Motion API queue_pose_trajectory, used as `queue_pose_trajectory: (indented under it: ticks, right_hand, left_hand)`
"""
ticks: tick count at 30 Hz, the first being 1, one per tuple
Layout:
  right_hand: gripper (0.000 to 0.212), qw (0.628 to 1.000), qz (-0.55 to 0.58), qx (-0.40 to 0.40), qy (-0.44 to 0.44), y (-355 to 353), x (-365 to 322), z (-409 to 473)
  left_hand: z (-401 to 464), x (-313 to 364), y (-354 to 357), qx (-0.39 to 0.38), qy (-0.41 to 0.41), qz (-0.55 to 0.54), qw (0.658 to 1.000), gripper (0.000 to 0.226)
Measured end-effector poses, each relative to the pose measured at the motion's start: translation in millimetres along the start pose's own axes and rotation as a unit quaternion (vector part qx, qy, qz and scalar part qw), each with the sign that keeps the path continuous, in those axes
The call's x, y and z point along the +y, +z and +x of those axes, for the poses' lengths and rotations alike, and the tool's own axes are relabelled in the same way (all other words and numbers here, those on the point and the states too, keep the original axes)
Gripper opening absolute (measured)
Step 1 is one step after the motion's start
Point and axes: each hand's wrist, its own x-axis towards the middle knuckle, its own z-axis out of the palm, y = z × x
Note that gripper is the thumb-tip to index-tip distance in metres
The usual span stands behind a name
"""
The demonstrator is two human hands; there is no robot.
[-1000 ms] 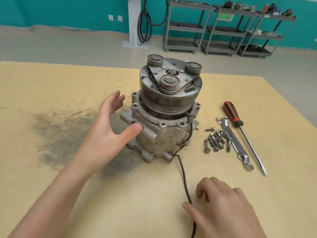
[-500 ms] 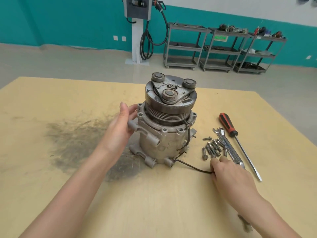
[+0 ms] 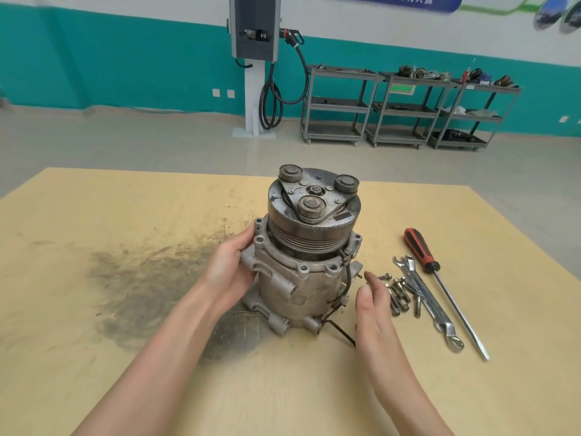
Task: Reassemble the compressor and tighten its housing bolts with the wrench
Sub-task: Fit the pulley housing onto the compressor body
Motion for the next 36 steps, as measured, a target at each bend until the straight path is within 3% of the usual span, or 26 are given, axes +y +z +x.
queue_pose_trajectory:
  ticks: [3,4,6,8,11,13,15,17,19,23,24,25,27,28,29,31,36]
  right_hand:
    - [0.103,0.999,0.034,0.0,-0.01,19.0,-6.3,-4.0]
    - [0.101,0.999,0.036,-0.006,-0.008,21.2,-8.7,-7.0]
    - [0.084,0.999,0.011,-0.03,-0.022,16.2,-9.9,-13.1]
    - [0.066,0.992,-0.113,-0.017,-0.053,-6.0,-4.0,-22.1]
    - [0.029,0.938,-0.329,-0.045,-0.098,-56.6,4.9,-35.7]
    - [0.019,0.932,-0.338,-0.092,-0.093,-81.8,6.2,-43.5]
    - [0.002,0.879,-0.425,-0.172,-0.133,-102.1,13.4,-58.3]
    - [0.028,0.85,-0.459,-0.24,-0.1,-113.2,3.0,-62.3]
    - [0.056,0.794,-0.536,-0.187,-0.218,-119.7,10.2,-65.3]
    - [0.05,0.733,-0.538,-0.138,-0.393,-124.6,33.6,-50.9]
    - [0.047,0.745,-0.505,-0.12,-0.418,-123.7,39.1,-44.3]
    - [0.047,0.789,-0.447,-0.105,-0.408,-121.7,40.9,-38.1]
    - [0.044,0.923,-0.245,-0.03,-0.294,-113.8,35.5,-28.1]
    - [0.044,0.97,-0.112,0.02,-0.217,-107.6,30.2,-21.5]
    - [0.043,0.989,0.0,0.052,-0.135,-101.0,24.9,-13.4]
    - [0.043,0.988,0.125,0.08,-0.034,-81.8,11.8,5.3]
    - [0.034,0.96,0.256,0.111,0.031,-36.7,-35.4,40.5]
  left_hand:
    - [-1.8,1.1,-0.1,-0.017,0.011,-0.001,1.0,0.039]
    - [-2.5,1.2,0.0,-0.022,0.014,-0.003,1.0,0.04]
    - [-3.2,1.4,-0.2,-0.026,0.017,-0.003,1.0,0.046]
    - [-2.8,0.9,-0.5,-0.027,0.017,-0.003,0.999,0.051]
    - [-2.5,-0.3,-0.5,-0.031,0.026,-0.003,0.999,0.052]
    - [-1.5,-0.9,-1.1,-0.037,0.031,0.0,0.999,0.052]
    - [-0.7,-0.9,-1.3,-0.041,0.033,0.002,0.999,0.054]
    - [-0.2,-0.9,-1.1,-0.045,0.037,0.0,0.998,0.056]
    - [-0.6,-1.1,0.0,-0.043,0.045,-0.001,0.998,0.056]
    - [-2.7,-0.7,1.5,-0.044,0.056,-0.007,0.997,0.056]
    - [-3.1,-0.2,1.6,-0.045,0.059,-0.007,0.997,0.056]
    - [-3.6,0.4,1.8,-0.046,0.062,-0.008,0.997,0.055]
    - [-4.0,1.1,1.9,-0.046,0.065,-0.011,0.997,0.054]
    - [-4.4,1.3,1.8,-0.046,0.066,-0.012,0.997,0.054]
    - [-5.0,1.3,1.8,-0.046,0.067,-0.012,0.997,0.052]
    - [-5.7,1.1,2.2,-0.047,0.069,-0.012,0.996,0.047]
    - [-7.3,1.4,4.3,-0.035,0.07,-0.016,0.997,0.041]
